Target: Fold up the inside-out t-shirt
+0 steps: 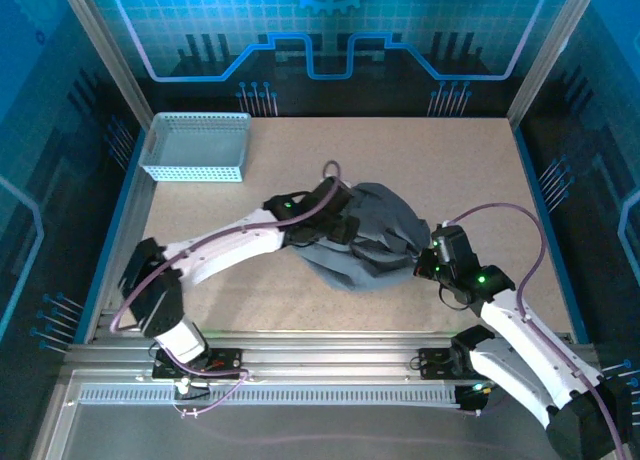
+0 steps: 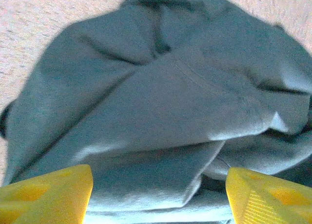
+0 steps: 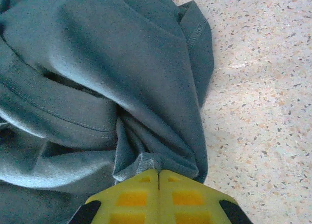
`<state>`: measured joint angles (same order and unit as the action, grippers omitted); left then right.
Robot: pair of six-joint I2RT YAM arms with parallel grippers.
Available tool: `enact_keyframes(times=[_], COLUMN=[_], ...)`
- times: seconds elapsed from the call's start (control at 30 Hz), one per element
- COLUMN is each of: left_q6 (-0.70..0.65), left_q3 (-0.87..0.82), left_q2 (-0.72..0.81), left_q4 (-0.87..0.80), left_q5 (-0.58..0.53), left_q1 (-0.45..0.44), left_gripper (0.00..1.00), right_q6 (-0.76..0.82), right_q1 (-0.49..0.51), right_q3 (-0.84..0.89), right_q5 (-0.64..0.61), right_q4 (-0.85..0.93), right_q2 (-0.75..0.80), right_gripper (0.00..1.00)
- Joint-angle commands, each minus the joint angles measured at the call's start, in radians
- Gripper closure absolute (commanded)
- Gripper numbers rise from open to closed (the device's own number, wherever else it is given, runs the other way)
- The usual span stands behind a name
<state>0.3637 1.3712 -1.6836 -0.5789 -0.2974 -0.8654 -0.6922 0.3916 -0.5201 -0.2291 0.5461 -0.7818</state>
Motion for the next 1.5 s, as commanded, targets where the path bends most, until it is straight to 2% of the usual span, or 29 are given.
enact_keyframes(times=[0.0, 0.13, 0.23, 0.3, 0.4, 0.47, 0.57, 0.73, 0.87, 0.97, 1.2, 1.3, 1.47], left_q6=[-0.049, -0.098, -0.096, -0.093, -0.066, -0.053, -0.063, -0.043, -0.013, -0.012, -0.003, 0.021, 0.079], left_q3=[0.072, 0.147, 0.166, 0.18, 0.203, 0.198, 0.15, -0.013, -0.127, -0.232, -0.496, -0.634, -0.842], left_q2=[-0.119, -0.21, -0.243, -0.26, -0.263, -0.231, -0.113, 0.193, 0.316, 0.371, 0.463, 0.507, 0.619], left_q4=[-0.096, -0.144, -0.147, -0.145, -0.152, -0.14, -0.068, 0.128, 0.209, 0.261, 0.344, 0.383, 0.422], left_q5=[-0.087, -0.151, -0.187, -0.195, -0.22, -0.202, -0.099, 0.184, 0.342, 0.389, 0.393, 0.41, 0.401], left_q1=[-0.04, -0.058, -0.054, -0.047, -0.028, -0.013, 0.007, 0.08, 0.148, 0.178, 0.183, 0.183, 0.181], left_gripper=[0.25, 0.27, 0.36, 0.5, 0.83, 1.0, 1.0, 1.0, 1.0, 1.0, 1.0, 1.0, 1.0], right_q6=[-0.011, -0.007, -0.008, -0.008, -0.002, 0.007, 0.018, 0.039, 0.075, 0.111, 0.199, 0.224, 0.232], right_q1=[-0.008, -0.008, -0.008, -0.008, -0.008, -0.009, -0.013, -0.014, -0.01, -0.008, 0.005, 0.039, 0.146], right_q3=[-0.009, -0.011, -0.008, -0.003, 0.008, 0.021, 0.016, 0.018, 0.005, -0.029, -0.153, -0.199, -0.261], right_q5=[0.015, 0.011, 0.003, 0.008, 0.003, -0.008, -0.04, -0.018, 0.009, 0.023, 0.133, 0.159, 0.111], right_q4=[-0.029, -0.032, -0.035, -0.041, -0.046, -0.054, -0.033, -0.047, -0.05, -0.029, -0.029, -0.051, -0.124], right_q2=[0.006, 0.001, -0.002, -0.004, -0.011, -0.026, -0.071, -0.063, -0.06, -0.048, -0.034, -0.104, -0.281], right_gripper=[1.0, 1.0, 1.0, 1.0, 1.0, 1.0, 1.0, 1.0, 0.97, 0.87, 0.47, 0.38, 0.35])
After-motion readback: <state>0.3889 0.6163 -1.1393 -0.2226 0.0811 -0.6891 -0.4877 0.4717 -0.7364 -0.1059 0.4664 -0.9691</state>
